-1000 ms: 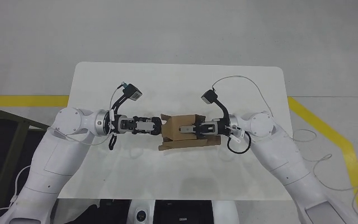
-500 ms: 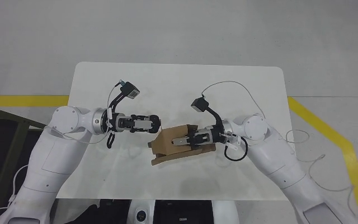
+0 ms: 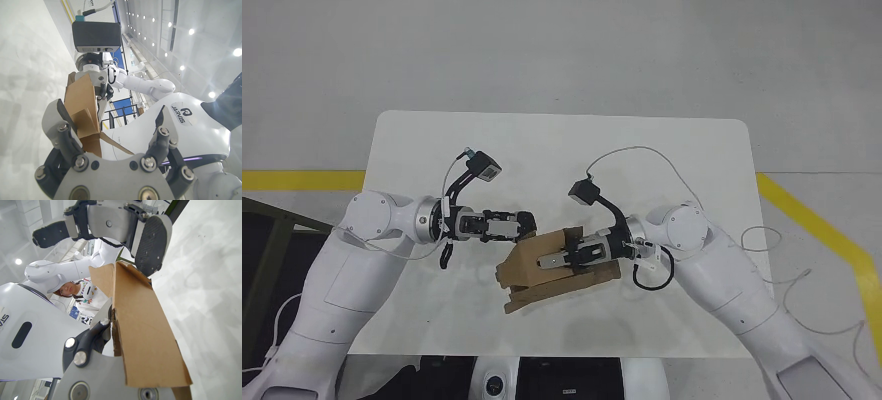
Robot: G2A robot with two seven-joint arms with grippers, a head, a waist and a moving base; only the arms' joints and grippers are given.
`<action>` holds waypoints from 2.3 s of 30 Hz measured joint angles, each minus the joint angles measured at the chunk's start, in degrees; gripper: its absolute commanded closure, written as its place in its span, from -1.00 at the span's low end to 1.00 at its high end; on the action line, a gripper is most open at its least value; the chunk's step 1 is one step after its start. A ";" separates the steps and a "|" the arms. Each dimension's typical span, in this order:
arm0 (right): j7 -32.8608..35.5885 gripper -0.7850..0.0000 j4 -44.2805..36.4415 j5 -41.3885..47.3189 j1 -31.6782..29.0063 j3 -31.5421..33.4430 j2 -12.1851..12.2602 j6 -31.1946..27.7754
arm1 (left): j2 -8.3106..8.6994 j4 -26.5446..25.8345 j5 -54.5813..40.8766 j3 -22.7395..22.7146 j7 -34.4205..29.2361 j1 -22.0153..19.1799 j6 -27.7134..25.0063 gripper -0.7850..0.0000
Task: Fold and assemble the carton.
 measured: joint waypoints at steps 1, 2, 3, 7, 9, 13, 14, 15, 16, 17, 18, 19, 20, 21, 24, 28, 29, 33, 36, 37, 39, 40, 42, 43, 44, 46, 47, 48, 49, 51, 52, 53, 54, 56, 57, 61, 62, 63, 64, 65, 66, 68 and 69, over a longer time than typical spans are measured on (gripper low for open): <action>-0.07 1.00 0.31 -0.05 0.05 0.24 0.02 -0.01 | 0.04 0.28 0.63 -0.13 0.05 -0.07 0.05 -1.00; -0.18 1.00 0.66 -0.25 0.06 0.57 0.09 0.02 | 0.10 0.54 1.33 -0.36 0.18 -0.11 0.07 -1.00; -0.44 1.00 1.15 -0.66 0.03 1.15 0.22 0.16 | 0.21 0.82 2.24 -0.82 0.42 -0.10 0.14 -1.00; -1.95 1.00 2.18 -2.61 -0.52 3.71 0.91 1.24 | 0.68 0.60 4.75 -2.70 0.59 0.25 0.23 -1.00; -3.13 1.00 2.17 -3.83 -0.88 5.06 1.26 1.92 | 0.89 -0.09 5.40 -3.53 0.27 0.58 0.20 -1.00; -5.23 1.00 1.63 -5.24 -1.36 6.50 1.56 2.83 | 0.96 -1.86 5.43 -3.42 -0.22 1.34 0.12 -1.00; -5.65 1.00 1.57 -5.58 -1.36 6.62 1.57 3.04 | 0.93 -2.07 5.46 -3.15 -0.19 1.48 0.08 -1.00; -6.23 1.00 1.45 -6.08 -1.31 6.73 1.57 3.38 | 0.86 -2.19 5.48 -2.73 0.00 1.64 0.01 -1.00; -6.70 1.00 1.32 -6.38 -1.25 6.79 1.55 3.61 | 0.80 -2.17 5.52 -2.39 0.18 1.72 -0.01 -1.00; -7.21 1.00 1.15 -6.65 -1.22 6.86 1.53 3.79 | 0.74 -2.07 5.58 -2.05 0.35 1.78 0.00 -1.00; -7.81 1.00 0.90 -6.99 -1.22 6.93 1.51 3.98 | 0.66 -1.90 5.63 -1.58 0.49 1.81 0.03 -1.00; -8.15 1.00 0.76 -7.22 -1.26 6.99 1.50 4.10 | 0.61 -1.76 5.62 -1.25 0.54 1.80 0.07 -1.00; -8.44 1.00 0.66 -7.44 -1.30 7.06 1.50 4.20 | 0.56 -1.62 5.60 -0.93 0.54 1.78 0.10 -1.00; -8.78 1.00 0.55 -7.69 -1.37 7.18 1.51 4.29 | 0.49 -1.41 5.58 -0.55 0.50 1.71 0.13 -1.00; -9.93 1.00 0.32 -8.40 -1.57 7.65 1.55 4.49 | 0.36 -0.82 5.60 0.14 0.42 1.44 0.15 -1.00; -12.10 1.00 0.32 -10.02 -2.03 8.38 1.65 4.64 | 0.22 -0.59 5.20 0.96 -0.26 1.25 0.31 -1.00; -12.63 1.00 0.31 -10.35 -2.16 8.51 1.66 4.59 | 0.18 -0.66 5.00 1.16 -0.44 1.24 0.30 -1.00; -14.25 1.00 -0.12 -11.07 -2.40 8.71 1.57 4.44 | -0.04 -0.85 4.33 2.16 -0.60 1.31 0.27 -1.00; -15.29 1.00 -0.63 -11.28 -2.54 8.58 1.43 4.47 | -0.21 -0.77 4.15 2.92 -0.38 1.35 0.23 -1.00; -15.57 1.00 -0.76 -11.34 -2.60 8.53 1.39 4.49 | -0.26 -0.75 4.10 3.15 -0.28 1.38 0.24 -1.00; -16.18 1.00 -1.05 -11.48 -2.78 8.38 1.30 4.54 | -0.40 -0.82 3.85 3.74 -0.13 1.46 0.22 -1.00; -16.39 1.00 -1.20 -11.54 -2.87 8.28 1.25 4.55 | -0.47 -0.83 3.77 4.00 -0.08 1.49 0.19 -1.00; -16.77 1.00 -1.57 -11.55 -3.05 7.98 1.13 4.61 | -0.59 -0.72 3.70 4.45 0.04 1.42 0.10 -1.00; -16.88 1.00 -1.73 -11.49 -3.10 7.84 1.07 4.63 | -0.63 -0.62 3.70 4.58 0.09 1.36 0.06 -1.00; -16.99 1.00 -1.87 -11.44 -3.14 7.71 1.01 4.64 | -0.66 -0.49 3.70 4.67 0.12 1.29 0.04 -1.00; -17.24 1.00 -2.13 -11.44 -3.22 7.43 0.88 4.70 | -0.72 -0.20 3.71 4.78 0.23 1.13 0.00 -1.00; -17.38 1.00 -2.21 -11.48 -3.28 7.32 0.84 4.70 | -0.75 -0.10 3.69 4.79 0.29 1.06 -0.02 -1.00; -17.50 1.00 -2.26 -11.53 -3.37 7.22 0.79 4.70 | -0.77 -0.04 3.64 4.80 0.34 0.97 -0.05 -1.00; -17.64 1.00 -2.28 -11.62 -3.48 7.10 0.74 4.69 | -0.80 0.00 3.55 4.80 0.37 0.87 -0.13 -1.00; -17.87 1.00 -2.33 -11.79 -3.66 6.95 0.66 4.65 | -0.85 0.01 3.37 4.79 0.41 0.78 -0.26 -1.00; -17.94 1.00 -2.39 -11.84 -3.73 6.89 0.63 4.65 | -0.86 0.03 3.30 4.75 0.43 0.75 -0.29 -1.00; -17.98 1.00 -2.46 -11.87 -3.79 6.84 0.60 4.66 | -0.87 0.06 3.25 4.68 0.48 0.74 -0.31 -1.00; -18.03 1.00 -2.53 -11.90 -3.86 6.78 0.56 4.69 | -0.86 0.12 3.22 4.54 0.56 0.74 -0.30 -1.00; -18.12 1.00 -2.62 -11.97 -3.99 6.72 0.51 4.77 | -0.82 0.22 3.19 4.21 0.66 0.78 -0.24 -1.00; -18.19 1.00 -2.65 -12.01 -4.08 6.69 0.47 4.81 | -0.78 0.21 3.19 3.98 0.65 0.84 -0.18 -1.00; -18.40 1.00 -2.68 -12.07 -4.25 6.70 0.38 4.83 | -0.70 -0.18 3.19 3.50 0.63 1.13 0.04 -1.00; -18.46 1.00 -2.66 -12.14 -4.26 6.72 0.36 4.87 | -0.69 -0.31 3.22 3.45 0.61 1.20 0.10 -1.00; -18.65 1.00 -2.63 -12.27 -4.29 6.78 0.34 4.88 | -0.68 -0.44 3.28 3.39 0.56 1.31 0.14 -1.00; -18.81 1.00 -2.59 -12.34 -4.32 6.85 0.32 4.85 | -0.66 -0.49 3.36 3.35 0.54 1.41 0.18 -1.00; -18.98 1.00 -2.52 -12.38 -4.36 6.97 0.32 4.79 | -0.65 -0.53 3.43 3.31 0.52 1.53 0.25 -1.00; -19.18 1.00 -2.43 -12.39 -4.42 7.13 0.32 4.74 | -0.63 -0.56 3.47 3.24 0.50 1.67 0.33 -1.00; -19.61 1.00 -2.16 -12.32 -4.62 7.73 0.38 4.64 | -0.57 -0.65 3.54 2.97 0.45 1.97 0.41 -1.00; -19.73 1.00 -1.98 -12.10 -4.82 8.20 0.46 4.65 | -0.51 -0.72 3.62 2.74 0.38 2.12 0.48 -1.00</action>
